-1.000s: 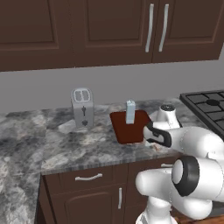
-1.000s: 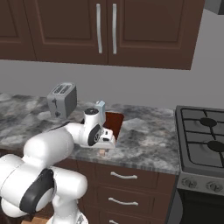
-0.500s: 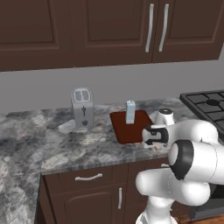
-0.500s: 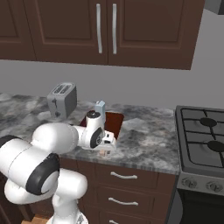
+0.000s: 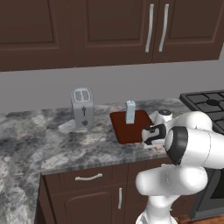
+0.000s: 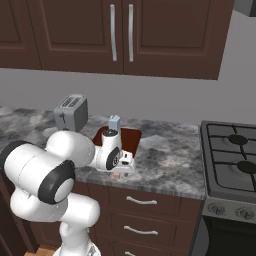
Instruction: Take out the milk from the fridge and place it on the tray on the counter. Then take the sugar cube near the tray and place it in the tray.
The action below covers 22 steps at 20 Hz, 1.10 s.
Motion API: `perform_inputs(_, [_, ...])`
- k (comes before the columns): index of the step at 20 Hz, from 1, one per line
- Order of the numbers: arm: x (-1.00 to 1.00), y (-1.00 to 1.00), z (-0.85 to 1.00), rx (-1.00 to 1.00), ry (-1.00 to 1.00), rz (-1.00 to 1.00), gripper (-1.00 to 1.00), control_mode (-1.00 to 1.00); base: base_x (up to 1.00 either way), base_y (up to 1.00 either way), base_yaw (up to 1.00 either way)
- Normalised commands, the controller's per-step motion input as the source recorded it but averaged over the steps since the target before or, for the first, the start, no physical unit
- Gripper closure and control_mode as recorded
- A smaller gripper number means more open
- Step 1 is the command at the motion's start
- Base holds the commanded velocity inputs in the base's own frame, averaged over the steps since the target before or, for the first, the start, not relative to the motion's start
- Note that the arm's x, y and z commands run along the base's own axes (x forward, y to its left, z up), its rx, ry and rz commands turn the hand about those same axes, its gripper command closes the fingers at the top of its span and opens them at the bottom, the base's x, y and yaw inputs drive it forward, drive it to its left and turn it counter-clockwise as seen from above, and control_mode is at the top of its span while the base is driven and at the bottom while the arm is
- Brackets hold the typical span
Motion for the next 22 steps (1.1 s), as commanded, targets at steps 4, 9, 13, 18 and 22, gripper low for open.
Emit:
perform_inputs(4, [-0.17, 0.00, -0.05, 0.00, 0.00, 0.00, 1.00, -1.00, 0.00, 0.00, 0.00])
perform_inputs(9, [-0.23, 0.00, -0.01, 0.00, 0.00, 0.00, 1.00, -1.00, 0.00, 0.00, 0.00])
perform_inputs(13, [0.00, 0.00, -0.13, 0.00, 0.00, 0.00, 1.00, -1.00, 0.00, 0.00, 0.00])
perform_inputs(18, [0.02, 0.00, -0.06, 0.00, -0.02, 0.00, 1.00, -1.00, 0.00, 0.00, 0.00])
perform_inputs(22, [-0.42, 0.02, 0.41, 0.00, -0.07, 0.00, 1.00, -1.00, 0.00, 0.00, 0.00])
